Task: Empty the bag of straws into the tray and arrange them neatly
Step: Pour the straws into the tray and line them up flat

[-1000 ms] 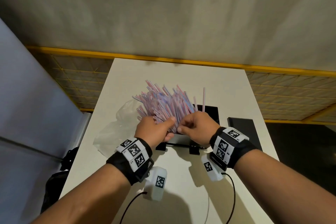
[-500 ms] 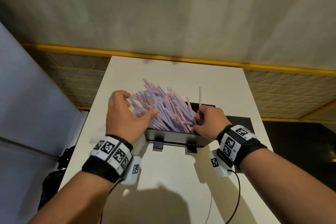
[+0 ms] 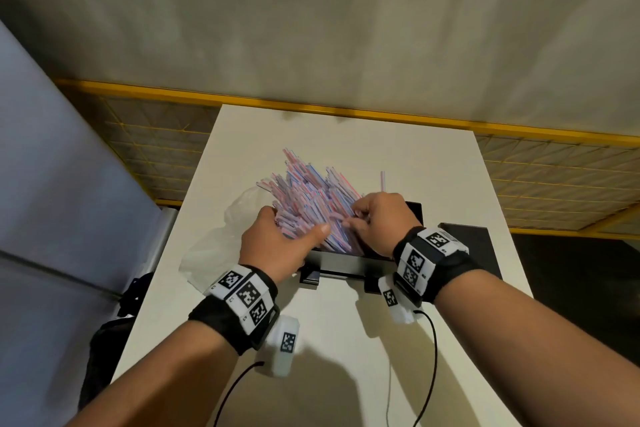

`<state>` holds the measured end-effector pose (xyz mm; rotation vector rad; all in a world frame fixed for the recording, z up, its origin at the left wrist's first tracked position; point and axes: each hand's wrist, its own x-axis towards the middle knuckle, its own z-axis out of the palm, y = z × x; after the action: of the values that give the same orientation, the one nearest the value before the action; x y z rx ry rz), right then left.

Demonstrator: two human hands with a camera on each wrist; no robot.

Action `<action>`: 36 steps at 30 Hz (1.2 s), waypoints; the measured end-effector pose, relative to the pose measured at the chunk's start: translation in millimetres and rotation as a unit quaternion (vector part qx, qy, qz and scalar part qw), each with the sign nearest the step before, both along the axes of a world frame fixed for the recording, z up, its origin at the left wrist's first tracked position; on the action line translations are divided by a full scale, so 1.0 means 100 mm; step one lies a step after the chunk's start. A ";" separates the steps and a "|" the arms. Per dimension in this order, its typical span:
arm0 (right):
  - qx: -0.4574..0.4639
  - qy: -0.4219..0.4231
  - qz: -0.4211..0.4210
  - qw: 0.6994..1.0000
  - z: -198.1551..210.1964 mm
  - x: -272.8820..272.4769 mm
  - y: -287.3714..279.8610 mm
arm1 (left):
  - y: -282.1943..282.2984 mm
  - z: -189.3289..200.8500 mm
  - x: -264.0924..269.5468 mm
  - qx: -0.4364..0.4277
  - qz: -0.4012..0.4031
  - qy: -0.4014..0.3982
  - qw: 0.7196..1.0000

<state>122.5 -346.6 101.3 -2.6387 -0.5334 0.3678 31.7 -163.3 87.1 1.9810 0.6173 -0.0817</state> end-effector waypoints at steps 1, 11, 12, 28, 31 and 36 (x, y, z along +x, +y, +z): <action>0.007 -0.018 0.000 1.000 0.04 0.01 0.02 | -0.01 0.01 0.02 0.017 0.003 0.002 1.000; 0.021 0.003 -0.111 0.994 0.14 0.00 -0.26 | 0.00 -0.03 0.14 0.023 -0.012 -0.018 1.000; -0.032 0.027 -0.116 0.992 0.13 -0.01 -0.32 | 0.00 -0.07 0.15 0.021 -0.014 -0.019 0.999; -0.103 -0.019 0.005 0.994 0.06 0.15 -0.01 | 0.04 -0.09 0.16 0.016 -0.031 -0.023 0.999; -0.108 -0.043 0.022 0.993 0.08 0.18 0.02 | 0.03 -0.08 0.16 0.023 -0.029 -0.026 0.999; -0.078 -0.009 -0.025 0.997 -0.02 0.14 -0.10 | 0.04 -0.08 0.14 0.026 -0.027 -0.030 0.999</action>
<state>136.9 -357.1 99.0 -2.8019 -0.4606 0.3851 46.1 -159.5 78.7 2.0430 0.5325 -0.0391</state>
